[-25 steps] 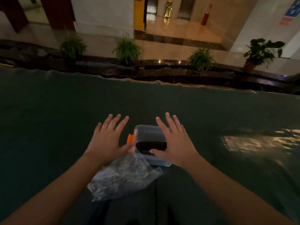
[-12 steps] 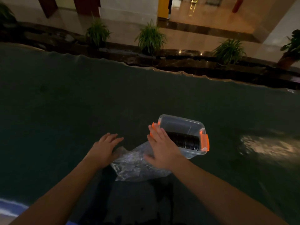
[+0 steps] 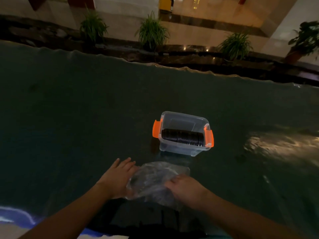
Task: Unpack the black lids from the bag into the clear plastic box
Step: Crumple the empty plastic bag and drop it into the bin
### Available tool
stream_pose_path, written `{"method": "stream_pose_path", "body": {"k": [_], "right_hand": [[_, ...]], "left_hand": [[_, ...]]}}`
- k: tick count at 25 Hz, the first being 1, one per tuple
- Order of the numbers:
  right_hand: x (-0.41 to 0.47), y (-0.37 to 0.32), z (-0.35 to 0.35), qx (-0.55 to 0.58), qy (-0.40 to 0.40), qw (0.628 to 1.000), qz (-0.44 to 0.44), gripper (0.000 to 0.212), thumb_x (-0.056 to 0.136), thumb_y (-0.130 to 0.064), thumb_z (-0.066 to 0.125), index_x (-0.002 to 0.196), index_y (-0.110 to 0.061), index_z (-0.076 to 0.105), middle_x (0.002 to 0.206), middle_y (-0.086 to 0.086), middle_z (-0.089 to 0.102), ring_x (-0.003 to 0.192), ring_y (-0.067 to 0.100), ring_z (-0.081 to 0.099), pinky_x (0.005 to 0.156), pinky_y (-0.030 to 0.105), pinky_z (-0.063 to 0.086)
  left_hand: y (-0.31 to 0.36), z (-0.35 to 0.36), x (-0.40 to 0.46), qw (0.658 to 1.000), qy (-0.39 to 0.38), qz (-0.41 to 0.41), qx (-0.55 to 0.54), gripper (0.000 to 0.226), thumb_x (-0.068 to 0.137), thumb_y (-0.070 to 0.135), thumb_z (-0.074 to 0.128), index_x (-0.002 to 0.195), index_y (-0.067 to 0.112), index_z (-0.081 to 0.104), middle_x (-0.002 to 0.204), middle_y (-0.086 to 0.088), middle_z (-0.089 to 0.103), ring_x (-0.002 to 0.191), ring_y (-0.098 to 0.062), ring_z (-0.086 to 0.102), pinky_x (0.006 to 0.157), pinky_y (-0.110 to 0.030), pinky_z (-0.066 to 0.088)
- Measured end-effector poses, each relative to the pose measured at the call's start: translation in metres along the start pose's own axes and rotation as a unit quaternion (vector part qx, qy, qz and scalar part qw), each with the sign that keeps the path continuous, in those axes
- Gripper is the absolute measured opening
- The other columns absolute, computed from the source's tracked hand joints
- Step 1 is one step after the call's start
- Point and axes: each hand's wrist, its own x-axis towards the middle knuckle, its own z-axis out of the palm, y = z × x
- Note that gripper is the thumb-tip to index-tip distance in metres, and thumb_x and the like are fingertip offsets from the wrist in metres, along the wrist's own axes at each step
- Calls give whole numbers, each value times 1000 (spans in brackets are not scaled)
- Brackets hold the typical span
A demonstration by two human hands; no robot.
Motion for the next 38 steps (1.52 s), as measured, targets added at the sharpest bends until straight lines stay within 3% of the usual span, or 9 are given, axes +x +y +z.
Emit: {"method": "stream_pose_path", "body": {"k": [4,9,12,15,22,27,33,36,38], "right_hand": [[-23,5,32,67,-3,997,49,30,98,-32,49,125,-22,50,124,13,62,105,33,62,84,40,50],[-10,-16,27,103,259,959,42,38,99,-36,43,126,-15,61,123,8,64,115,25,57,100,38,46],[18,-43,25,129,262,954,75,64,102,-48,27,154,-10,35,161,12,32,151,29,22,124,37,11],[51,-52,45,178,212,950,146,74,99,-63,9,161,-22,5,169,4,-6,153,20,-17,121,39,-9],[82,-30,101,99,143,952,253,74,97,-69,5,159,-31,-5,168,7,-13,153,29,-15,121,50,-9],[78,-12,110,75,180,942,271,78,97,-74,18,161,-30,13,169,6,7,155,28,0,123,53,8],[40,22,114,83,142,929,332,75,98,-70,11,160,-30,-6,169,3,-8,153,21,-14,121,41,-10],[14,30,112,188,160,892,378,76,99,-68,14,160,-26,-6,169,5,-5,152,22,-15,121,42,-6],[-7,24,112,249,190,864,394,78,98,-69,19,160,-28,-4,170,3,-1,151,17,-15,121,42,-2]], "left_hand": [[34,-6,-19,993,17,-117,-23,129,60,98,25,159,18,9,169,-3,10,155,-25,-3,120,-57,-3],[65,-17,-37,956,286,-61,-32,67,95,53,38,144,8,48,151,-12,49,149,-29,27,121,-54,22],[77,-15,-27,976,217,17,-29,62,96,37,43,151,7,36,158,-15,39,150,-25,12,123,-48,10],[80,2,-7,993,106,35,-45,85,93,61,33,158,19,-1,169,-8,5,150,-19,-13,122,-43,-8],[62,42,27,997,35,-42,-57,136,57,105,13,157,16,-12,161,-2,-24,150,-28,-25,118,-60,-13],[36,57,22,993,94,-25,-66,140,53,108,25,160,20,4,167,-5,-5,154,-27,-10,120,-61,-2],[14,58,14,992,79,-57,-77,119,69,101,17,159,25,0,166,2,-7,153,-18,-13,122,-56,-7],[20,35,26,981,123,-83,-125,85,92,75,20,156,20,24,162,-4,30,149,-27,22,121,-51,18],[27,10,45,978,135,-93,-130,63,97,59,34,146,19,42,144,-6,50,132,-27,41,108,-47,39]]}}
